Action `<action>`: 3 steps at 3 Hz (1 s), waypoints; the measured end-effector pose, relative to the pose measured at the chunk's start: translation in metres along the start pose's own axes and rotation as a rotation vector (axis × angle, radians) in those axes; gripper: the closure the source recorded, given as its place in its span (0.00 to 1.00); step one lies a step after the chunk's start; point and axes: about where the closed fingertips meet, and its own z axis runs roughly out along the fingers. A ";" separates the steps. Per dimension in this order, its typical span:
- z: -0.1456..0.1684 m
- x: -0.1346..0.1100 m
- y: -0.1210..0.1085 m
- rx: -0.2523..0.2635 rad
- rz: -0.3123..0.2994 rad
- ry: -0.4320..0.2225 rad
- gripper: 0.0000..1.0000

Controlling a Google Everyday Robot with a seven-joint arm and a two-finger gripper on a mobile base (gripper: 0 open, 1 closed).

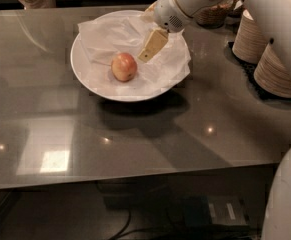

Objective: Pick apple from white bowl

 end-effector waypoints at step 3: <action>0.034 0.020 -0.002 -0.071 0.033 0.010 0.28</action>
Offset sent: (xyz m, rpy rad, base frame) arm 0.0200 0.0096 -0.0444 -0.0200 0.0962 0.0338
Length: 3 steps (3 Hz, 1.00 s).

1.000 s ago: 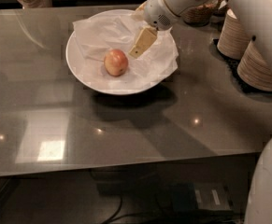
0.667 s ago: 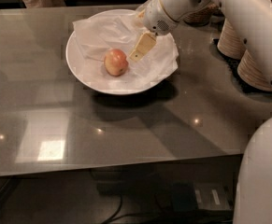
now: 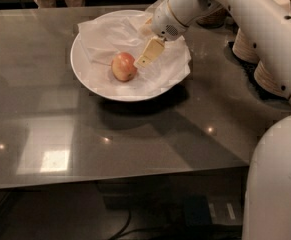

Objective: Pick apple from white bowl

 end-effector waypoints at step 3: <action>-0.025 -0.029 0.010 0.072 -0.081 0.002 0.27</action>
Offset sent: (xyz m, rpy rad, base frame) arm -0.0208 -0.0006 0.0532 -0.0109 -0.1501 -0.0089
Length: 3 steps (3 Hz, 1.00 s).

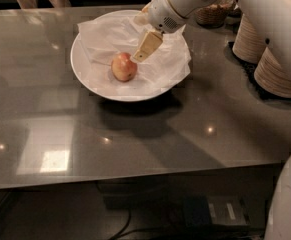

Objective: Pick apple from white bowl

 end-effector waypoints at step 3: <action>0.010 -0.008 0.012 -0.026 -0.031 0.001 0.44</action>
Offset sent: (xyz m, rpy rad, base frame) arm -0.0109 0.0141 -0.0078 -0.0151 0.0012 0.0421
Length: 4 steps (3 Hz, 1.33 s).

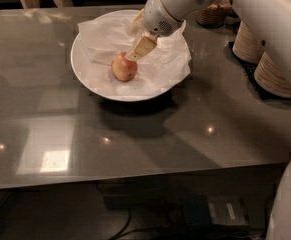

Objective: Pick apple from white bowl

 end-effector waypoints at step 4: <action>0.044 0.024 0.006 -0.099 0.026 0.028 0.37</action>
Offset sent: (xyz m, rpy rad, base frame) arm 0.0104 0.0051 -0.0416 -0.0314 0.0891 0.0298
